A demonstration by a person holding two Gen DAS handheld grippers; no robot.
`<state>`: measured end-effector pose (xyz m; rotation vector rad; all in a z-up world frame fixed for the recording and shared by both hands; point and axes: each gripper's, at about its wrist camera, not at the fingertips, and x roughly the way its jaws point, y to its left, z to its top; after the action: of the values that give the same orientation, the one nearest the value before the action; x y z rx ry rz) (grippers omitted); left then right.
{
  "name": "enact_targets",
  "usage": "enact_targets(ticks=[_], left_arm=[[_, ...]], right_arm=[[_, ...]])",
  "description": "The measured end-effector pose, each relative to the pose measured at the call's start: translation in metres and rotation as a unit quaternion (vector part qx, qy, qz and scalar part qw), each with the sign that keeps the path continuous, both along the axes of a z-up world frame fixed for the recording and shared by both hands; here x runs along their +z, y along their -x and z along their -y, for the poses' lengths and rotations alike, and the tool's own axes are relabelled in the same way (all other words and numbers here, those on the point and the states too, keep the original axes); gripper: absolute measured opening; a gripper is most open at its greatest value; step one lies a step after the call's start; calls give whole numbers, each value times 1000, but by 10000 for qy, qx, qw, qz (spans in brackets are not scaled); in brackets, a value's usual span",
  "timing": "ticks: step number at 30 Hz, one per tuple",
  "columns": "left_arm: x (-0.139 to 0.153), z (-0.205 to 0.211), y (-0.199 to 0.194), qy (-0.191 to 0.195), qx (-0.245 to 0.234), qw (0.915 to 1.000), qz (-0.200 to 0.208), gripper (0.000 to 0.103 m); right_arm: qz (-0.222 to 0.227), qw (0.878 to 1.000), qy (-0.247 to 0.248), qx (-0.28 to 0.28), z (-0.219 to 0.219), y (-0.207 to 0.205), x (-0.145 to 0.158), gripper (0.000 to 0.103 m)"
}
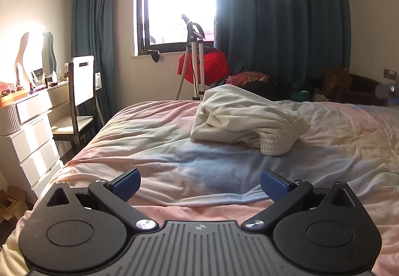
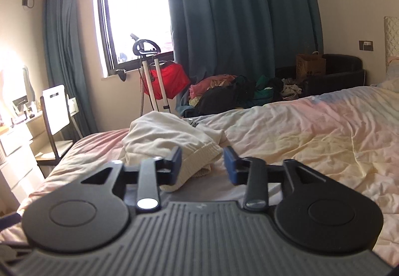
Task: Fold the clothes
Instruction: 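Move both grippers toward the cream sweatpants on the bed, then grasp the sweatpants cuff with the left gripper and lift it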
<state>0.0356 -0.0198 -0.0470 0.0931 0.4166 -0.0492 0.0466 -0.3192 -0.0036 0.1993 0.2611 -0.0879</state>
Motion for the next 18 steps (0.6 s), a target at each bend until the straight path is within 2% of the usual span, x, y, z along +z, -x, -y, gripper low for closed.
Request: enact_targets(ticks=[2,6,10,12,14,16,18], left_arm=[[-7,9,-10,-149,-115,9998,-59,103],[-22,39,-39,-627,-423,9971,-126,103],[-41,83,-79,-1326,-744,9884,-3,103],[-52,108,-101,-1693,-895,9814,95,103],[-66,136,-128,-2132,-997,9717,204,103],[-81,162,-155,-2590,-912,9610,326,103],[-95,179,-179,-2893,-756,9535,379,103]], right_arm=[[178,9998,-86,14,8,-3,6,103],[201,9996,-192,78,22,-10,0,103],[-112,9981,-599,-84,41,-19,-20,103],[-155,9965,-802,-194,50,-21,-30,103],[-188,9963,-779,-325,55,-24,-38,103],[-201,9961,-727,-448,59,-30,-45,103],[-256,9951,-780,-557,66,-39,-53,103]])
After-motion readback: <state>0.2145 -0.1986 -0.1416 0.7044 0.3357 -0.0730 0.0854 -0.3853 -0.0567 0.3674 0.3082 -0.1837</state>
